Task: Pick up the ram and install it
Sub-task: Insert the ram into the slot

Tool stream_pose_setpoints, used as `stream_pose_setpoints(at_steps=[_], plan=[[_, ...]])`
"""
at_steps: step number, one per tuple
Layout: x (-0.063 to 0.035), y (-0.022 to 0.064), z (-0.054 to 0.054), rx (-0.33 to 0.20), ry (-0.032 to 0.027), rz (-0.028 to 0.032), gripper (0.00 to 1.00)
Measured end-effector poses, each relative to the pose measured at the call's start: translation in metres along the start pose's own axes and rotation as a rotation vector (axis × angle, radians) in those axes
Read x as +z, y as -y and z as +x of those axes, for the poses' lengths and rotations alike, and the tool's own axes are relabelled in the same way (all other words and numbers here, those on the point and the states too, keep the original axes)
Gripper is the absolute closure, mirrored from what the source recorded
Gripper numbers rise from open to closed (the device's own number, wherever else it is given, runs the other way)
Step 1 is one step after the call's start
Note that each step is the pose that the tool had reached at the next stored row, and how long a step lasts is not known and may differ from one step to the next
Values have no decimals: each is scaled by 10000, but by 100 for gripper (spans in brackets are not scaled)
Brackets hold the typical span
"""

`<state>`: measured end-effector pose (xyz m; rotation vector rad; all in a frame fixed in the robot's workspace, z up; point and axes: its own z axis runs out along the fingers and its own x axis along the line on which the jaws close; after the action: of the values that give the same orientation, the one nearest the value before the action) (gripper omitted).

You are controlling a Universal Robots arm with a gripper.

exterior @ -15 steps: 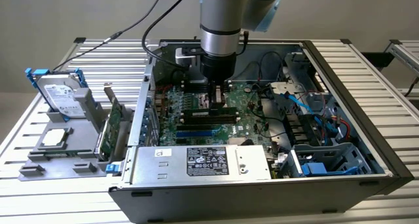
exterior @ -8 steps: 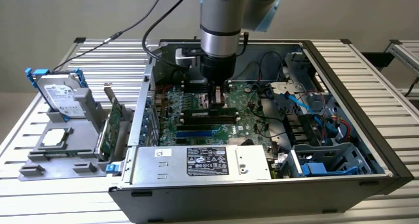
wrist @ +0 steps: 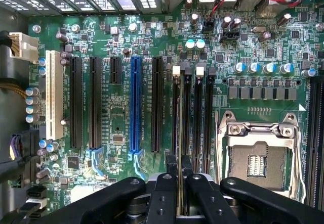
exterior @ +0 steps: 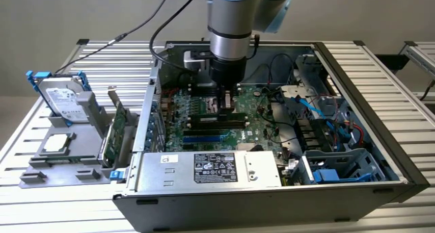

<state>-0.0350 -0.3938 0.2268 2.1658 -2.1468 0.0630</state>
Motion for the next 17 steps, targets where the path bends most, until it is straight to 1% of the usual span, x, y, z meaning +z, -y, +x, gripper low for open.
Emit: stream_pose_setpoints(at_steps=[1,4,5,6,17], plan=[[0,9,1,-3,1,-40,86],[-1,18,4,-13,1,-210,86],[-1,20,4,-15,1,-257,86],[-1,21,4,-17,0,-273,86],[39,28,1,-15,0,-275,86]])
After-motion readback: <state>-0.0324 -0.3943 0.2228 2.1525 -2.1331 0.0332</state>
